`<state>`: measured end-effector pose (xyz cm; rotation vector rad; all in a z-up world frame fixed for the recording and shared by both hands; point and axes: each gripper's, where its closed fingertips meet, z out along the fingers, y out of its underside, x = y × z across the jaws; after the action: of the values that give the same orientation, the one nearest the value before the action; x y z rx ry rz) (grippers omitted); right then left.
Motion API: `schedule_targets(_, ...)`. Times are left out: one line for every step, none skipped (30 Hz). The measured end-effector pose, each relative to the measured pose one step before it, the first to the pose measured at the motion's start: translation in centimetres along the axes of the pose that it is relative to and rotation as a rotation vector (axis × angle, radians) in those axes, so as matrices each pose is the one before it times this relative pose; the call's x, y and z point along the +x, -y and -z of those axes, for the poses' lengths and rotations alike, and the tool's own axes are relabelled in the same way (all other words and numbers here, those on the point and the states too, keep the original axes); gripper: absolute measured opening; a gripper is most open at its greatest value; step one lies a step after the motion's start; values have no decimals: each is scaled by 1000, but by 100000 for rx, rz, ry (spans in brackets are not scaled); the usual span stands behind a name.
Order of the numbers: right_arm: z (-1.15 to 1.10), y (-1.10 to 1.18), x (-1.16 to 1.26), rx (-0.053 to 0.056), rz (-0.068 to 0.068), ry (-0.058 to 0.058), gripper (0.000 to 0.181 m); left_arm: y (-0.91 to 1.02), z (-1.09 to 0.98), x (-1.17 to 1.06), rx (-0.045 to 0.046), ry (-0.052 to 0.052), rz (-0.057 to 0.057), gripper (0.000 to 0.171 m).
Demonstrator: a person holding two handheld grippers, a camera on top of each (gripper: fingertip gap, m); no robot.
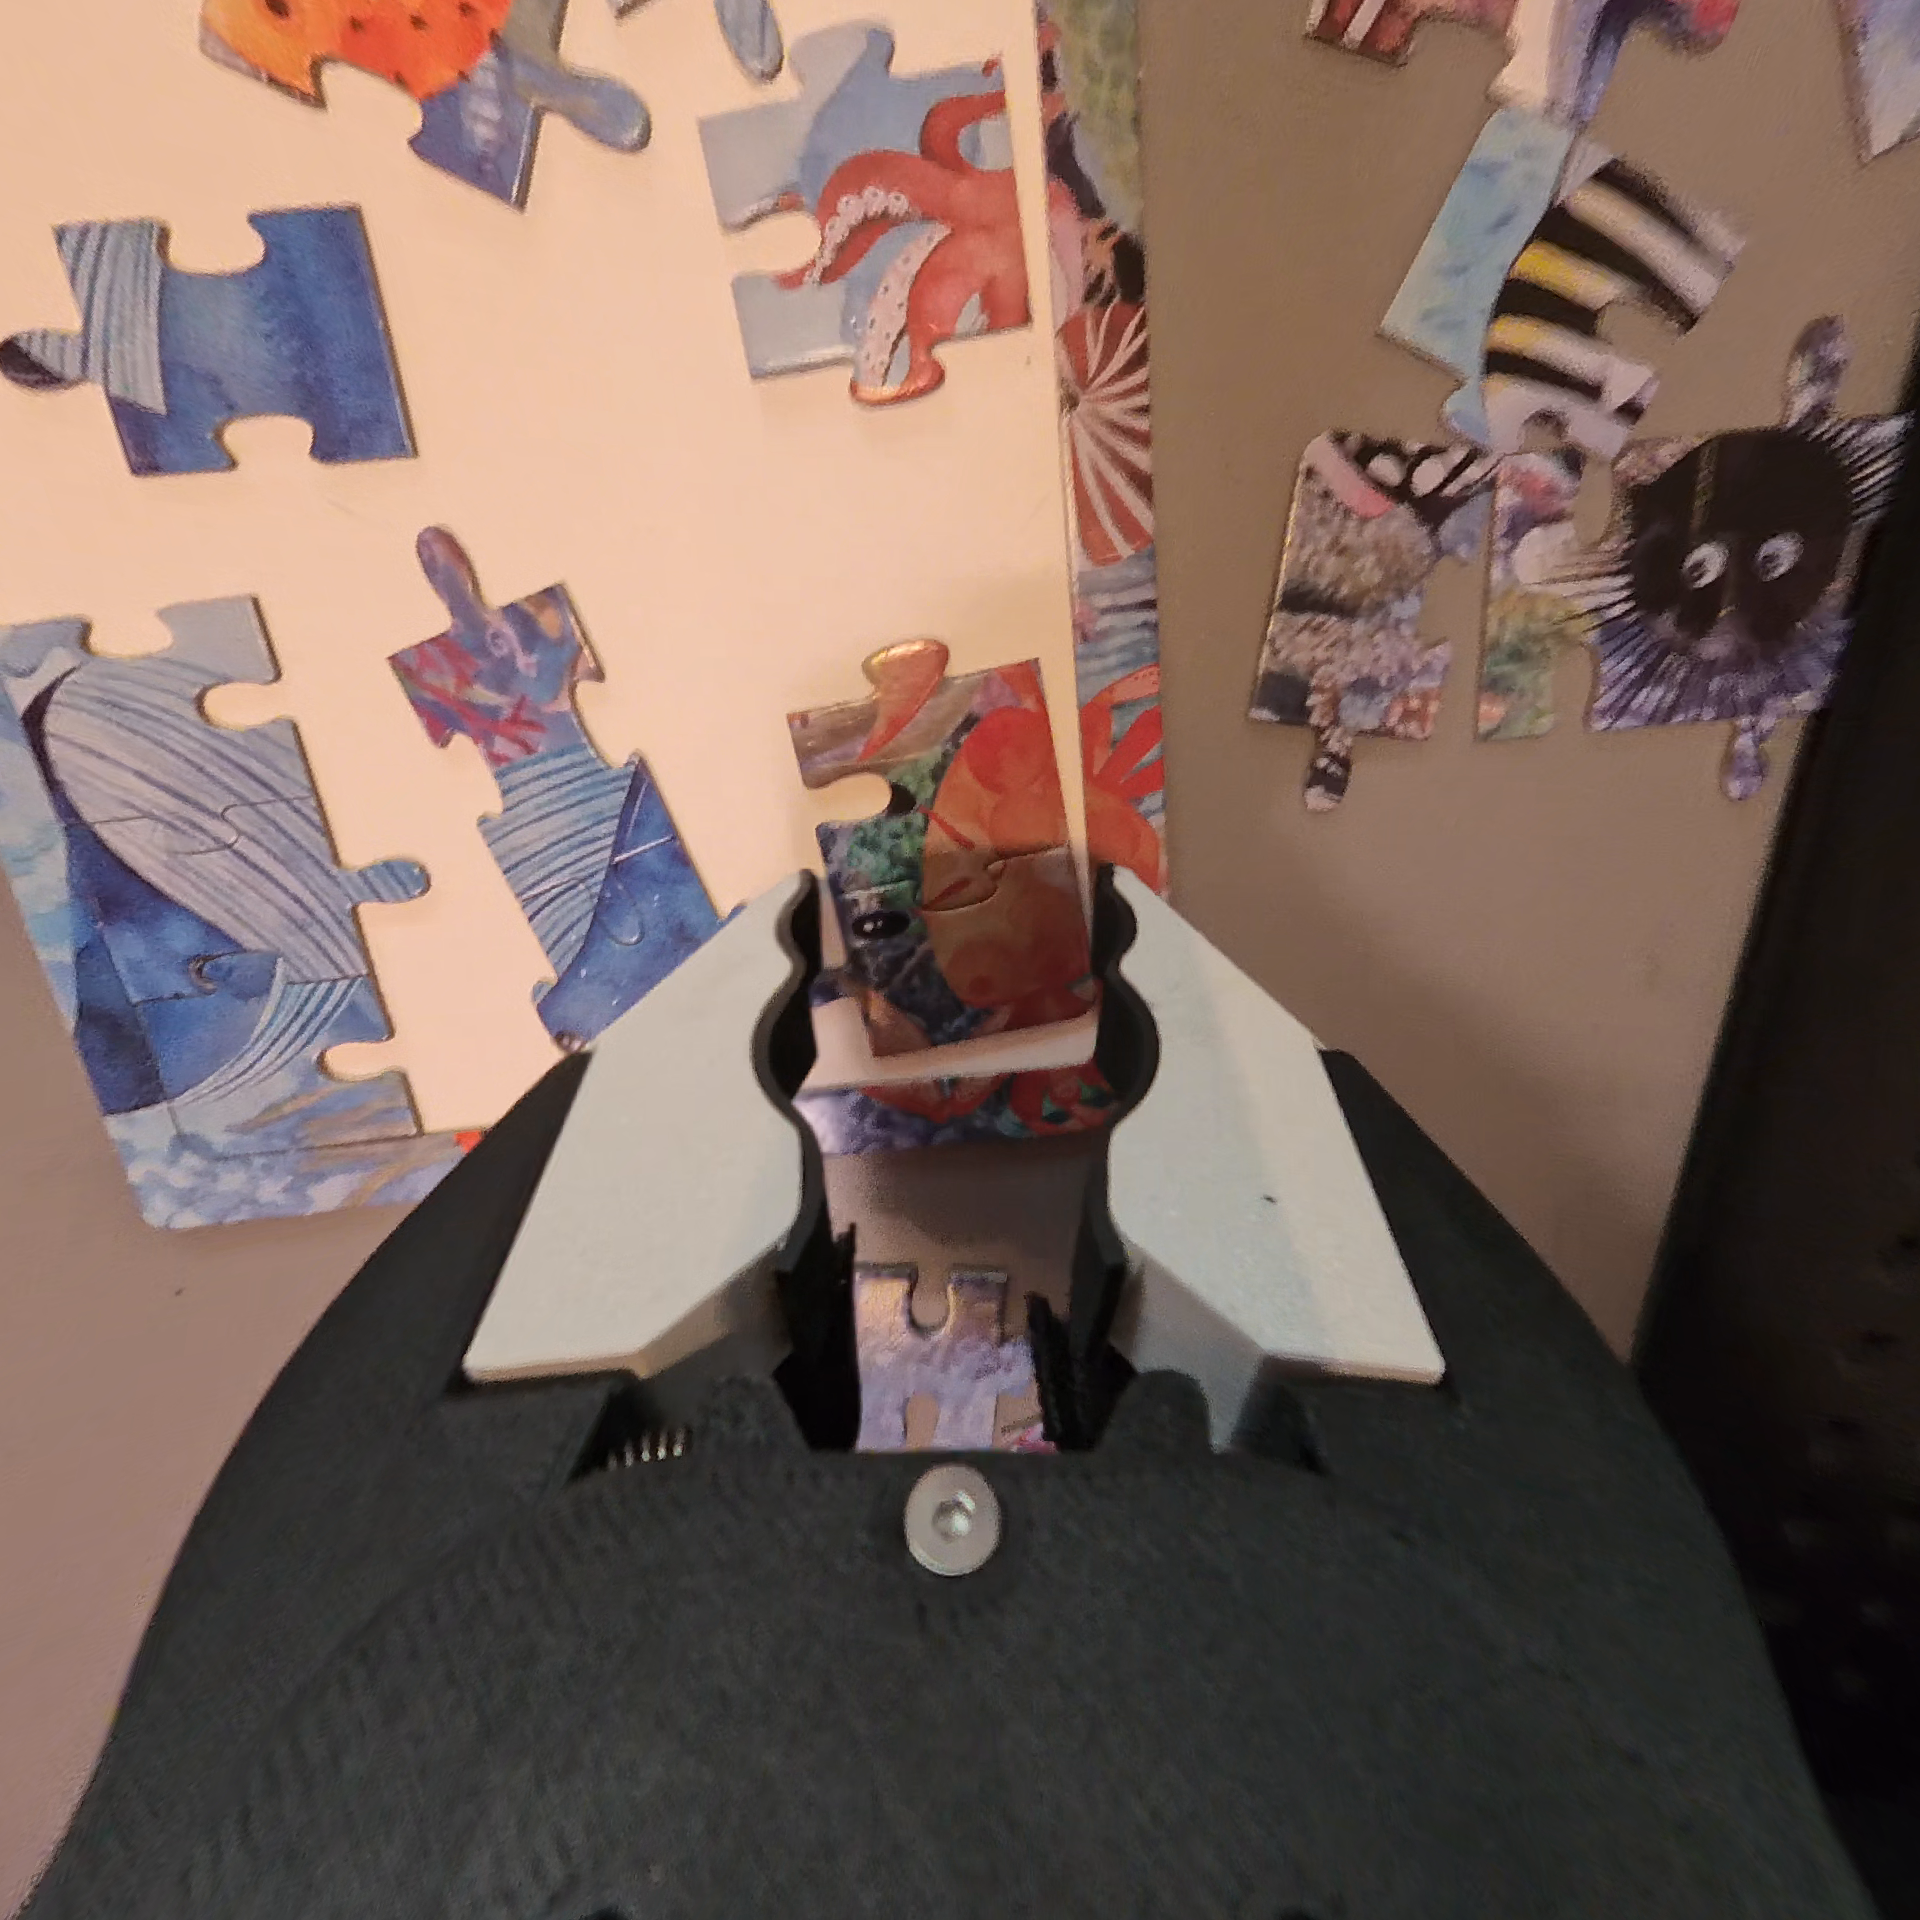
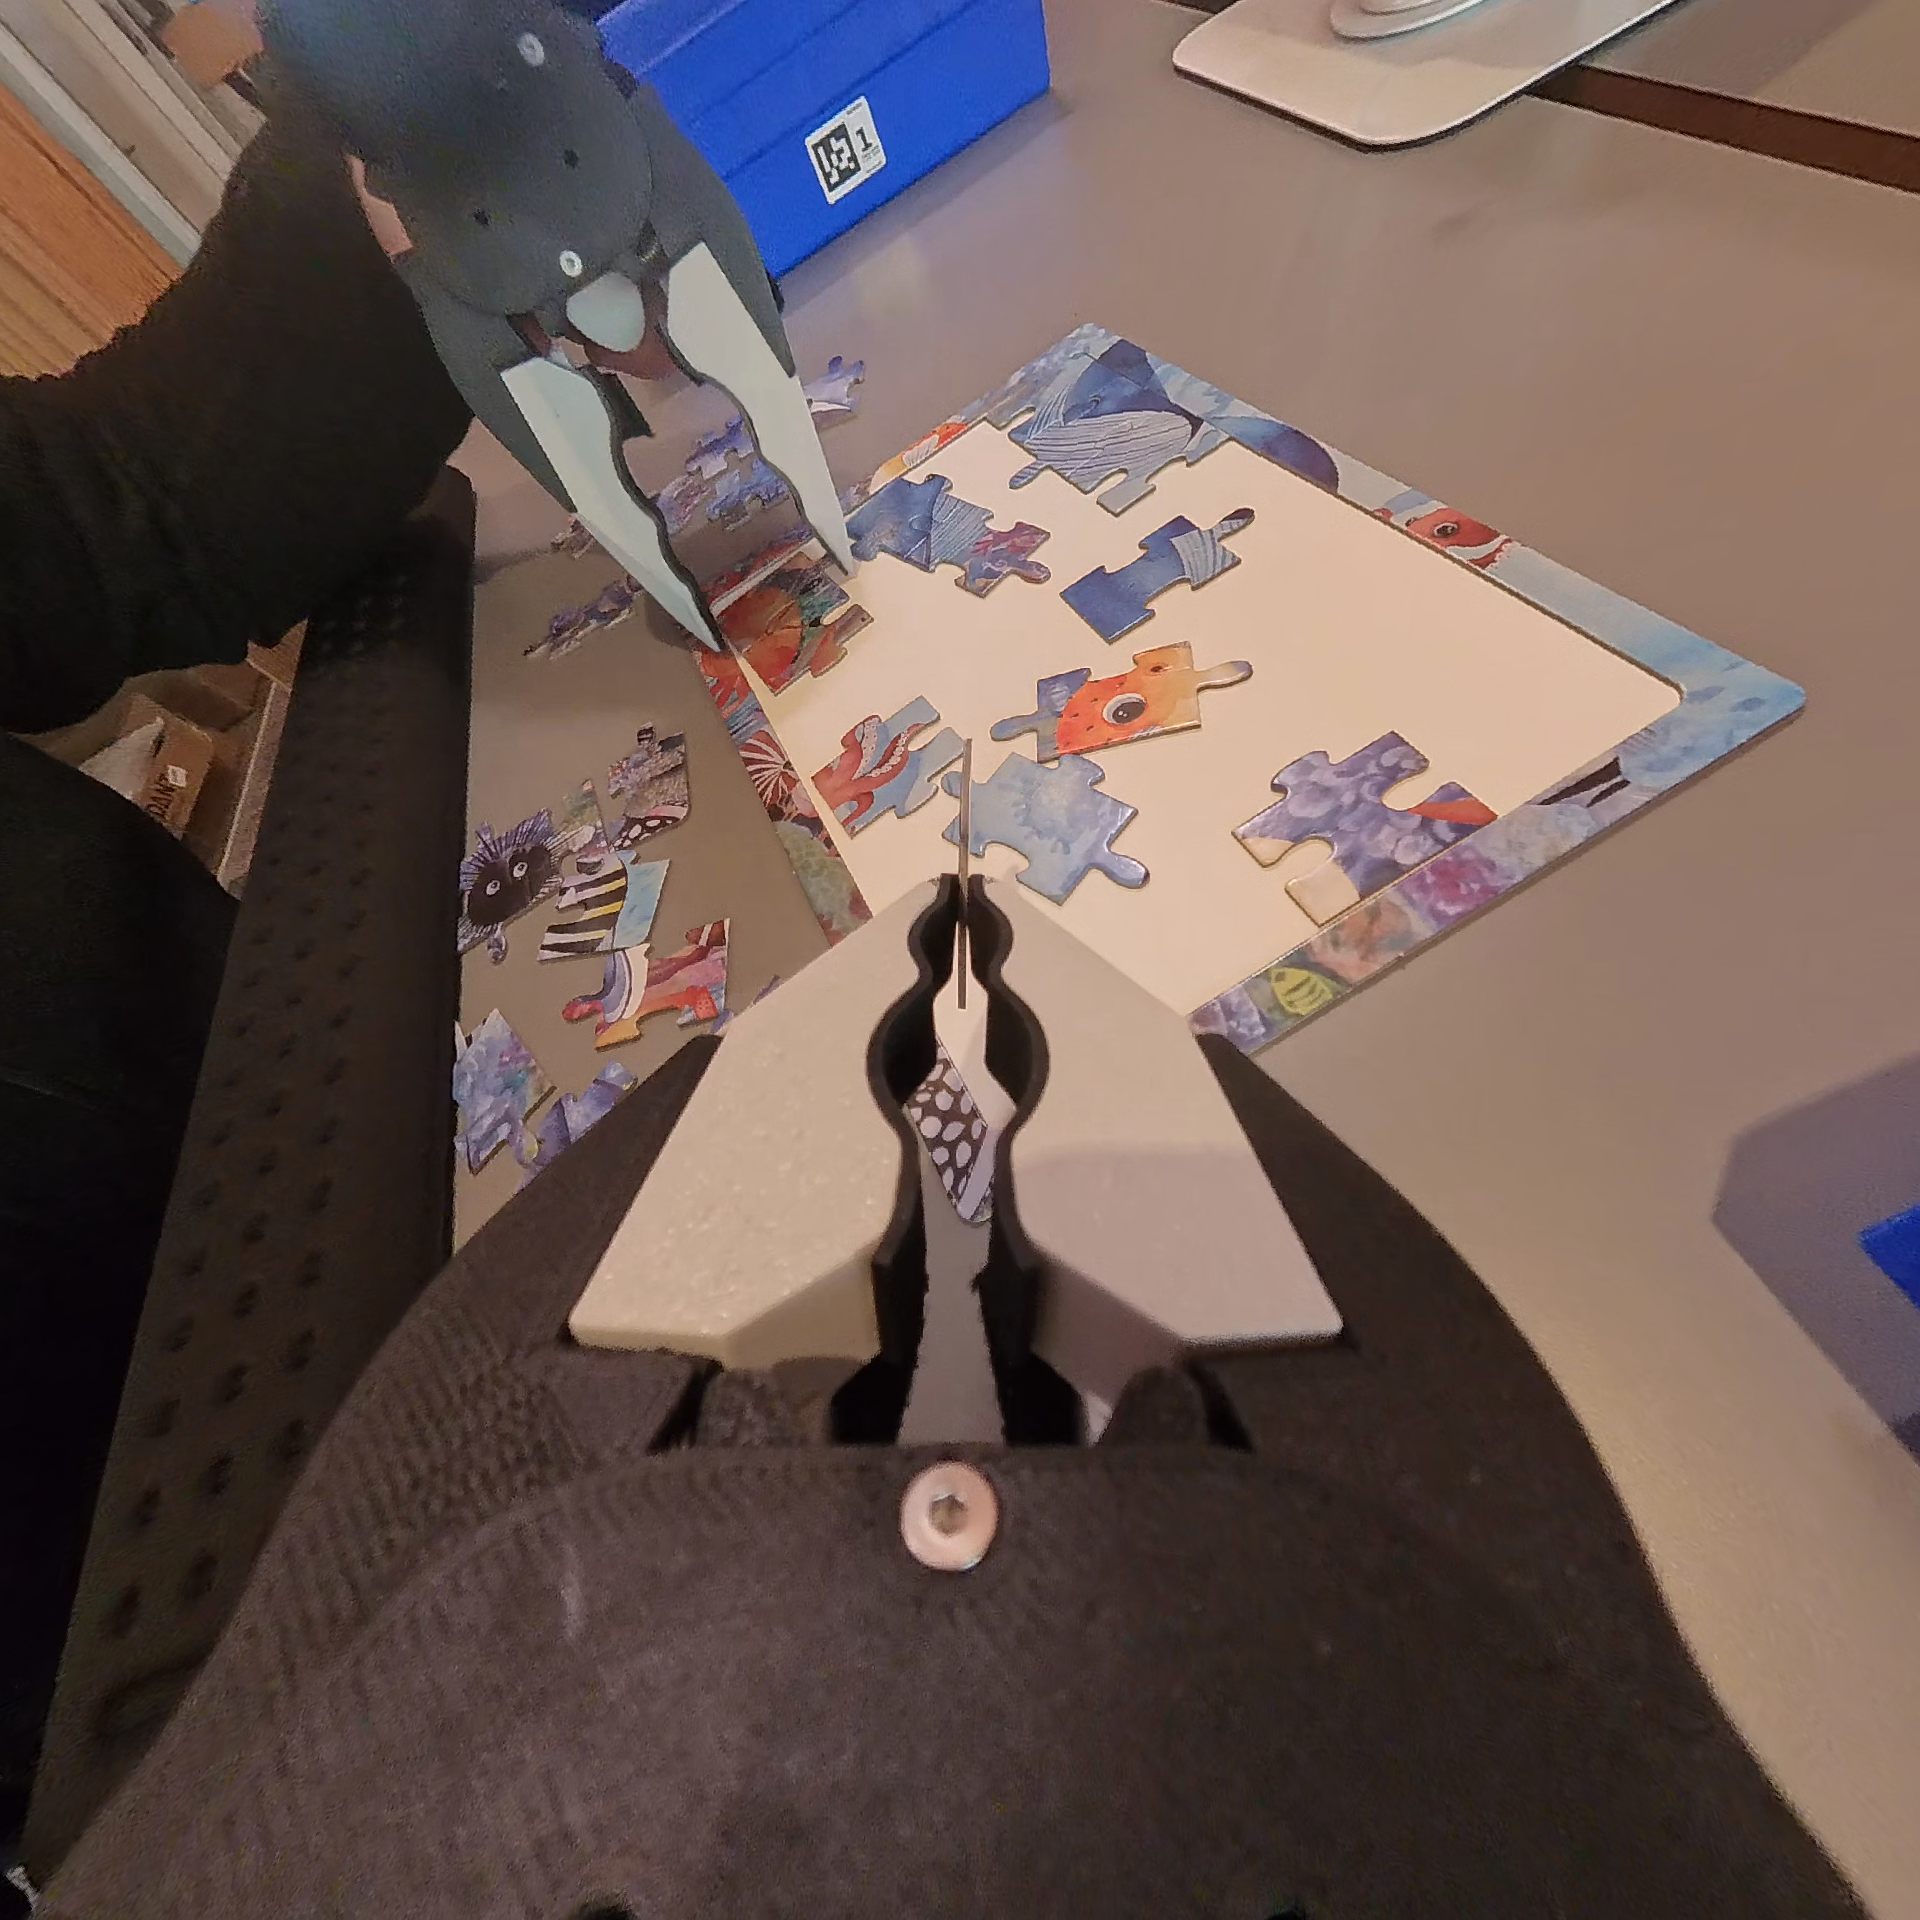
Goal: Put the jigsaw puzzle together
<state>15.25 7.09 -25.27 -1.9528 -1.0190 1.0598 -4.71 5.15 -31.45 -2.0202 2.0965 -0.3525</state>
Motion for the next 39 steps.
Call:
schedule_targets(-3,-55,-38,-333,15,103,0,276,-19,-33,2013,-180,559,51)
schedule_targets(-19,-69,-100,-452,-86,535,0,5,-88,40,19,-260,-485,50)
schedule_targets(-39,-120,-150,-747,-338,827,0,181,-33,155,1026,-646,-89,49)
schedule_targets(-58,-221,-148,-1277,-751,1041,0,20,-30,143,-178,-167,-530,50)
schedule_targets(-96,-361,-137,-1924,-1185,1109,0,-97,65,114,-659,226,-640,51)
schedule_targets(-108,-419,-75,-2089,-1122,855,0,-171,123,128,-657,186,-463,53)
schedule_targets(-135,-377,-66,-1857,-1030,842,0,-82,194,150,502,117,-419,56)
schedule_targets(-165,-393,-202,-1929,-1686,1874,0,-57,260,213,1167,-451,-59,57)
schedule_targets(-204,-470,-220,-2240,-2108,2249,0,-184,265,307,769,-1162,224,55)
schedule_targets(-216,-479,-127,-2327,-1493,1579,0,-180,239,153,957,128,266,57)
schedule_targets(-188,-275,-52,-1445,-761,722,0,-266,185,135,557,318,307,57)
schedule_targets(-126,-144,-106,-790,-957,1039,0,-373,99,106,-6,557,459,58)
schedule_targets(-79,-148,-81,-736,-766,775,0,-426,17,83,-325,826,482,58)
schedule_targets(-15,-152,75,-548,-524,-235,0,-424,-8,114,-196,810,342,59)
schedule_targets(60,-91,107,-202,-468,-419,1,-382,-18,185,61,697,1,60)
schedule_targets(83,-89,23,-257,-474,126,1,-219,25,172,990,1055,-337,59)
schedule_targets(86,-163,-19,-519,-417,126,0,-112,48,239,1457,598,158,60)
schedule_targets(152,-212,6,-800,-351,-328,0,-201,57,138,669,1096,300,62)
schedule_targets(267,-247,-1,-802,-391,-583,0,-283,72,-63,108,2202,94,64)
schedule_targets(426,-158,-68,70,-349,-753,0,-272,91,72,199,1185,26,64)
schedule_targets(516,-53,-146,1066,-362,-542,0,-161,115,133,929,590,69,63)
schedule_targets(514,-81,-118,1188,-810,-396,0,-102,101,70,1186,866,177,63)
schedule_targets(438,-156,99,886,-1461,-1400,0,-49,116,-2,1138,1243,104,63)
schedule_targets(355,-175,290,472,-1122,-2655,0,98,108,77,1429,619,-226,63)
schedule_targets(276,-146,333,187,-270,-3337,1,239,111,40,1772,806,-443,63)
schedule_targets(246,-148,401,-327,-520,-4256,9,291,70,56,1462,387,-195,63)
schedule_targets(238,-117,385,-908,-197,-4838,17,314,37,167,1096,-305,-292,63)
schedule_targets(257,34,232,-509,1441,-5172,24,384,0,272,1268,-475,-1013,63)
schedule_targets(250,179,146,-158,2542,-5859,27,434,-44,332,1258,-544,-1276,63)
schedule_targets(123,216,-159,-640,3215,-4638,28,387,-95,368,730,-721,-1123,63)
schedule_targets(-78,375,-968,-82,4207,-561,30,294,-146,298,31,-381,-1183,63)
schedule_targets(-384,537,-1686,432,4009,3187,31,256,-159,254,-35,-168,-1240,64)
schedule_targets(-758,489,-1881,-765,3522,4204,31,195,-178,306,-174,-836,-719,63)
schedule_targets(-1136,319,-1701,-2546,4472,2859,33,50,-166,167,-685,-265,-636,64)
schedule_targets(-1373,265,-1539,-3343,5564,1934,34,-41,-123,-109,-706,1091,-397,64)
schedule_targets(-1515,309,-1468,-3334,5056,2225,35,-169,-103,-90,-846,427,350,64)
schedule_targets(-1563,288,-1327,-3467,4212,2500,37,-193,-72,-57,-426,-74,593,64)
schedule_targets(-1504,98,-1038,-4274,3559,1865,39,-154,-31,-97,236,238,505,64)
schedule_targets(-1332,-32,-537,-4514,2949,8,43,-146,12,-97,274,355,654,64)
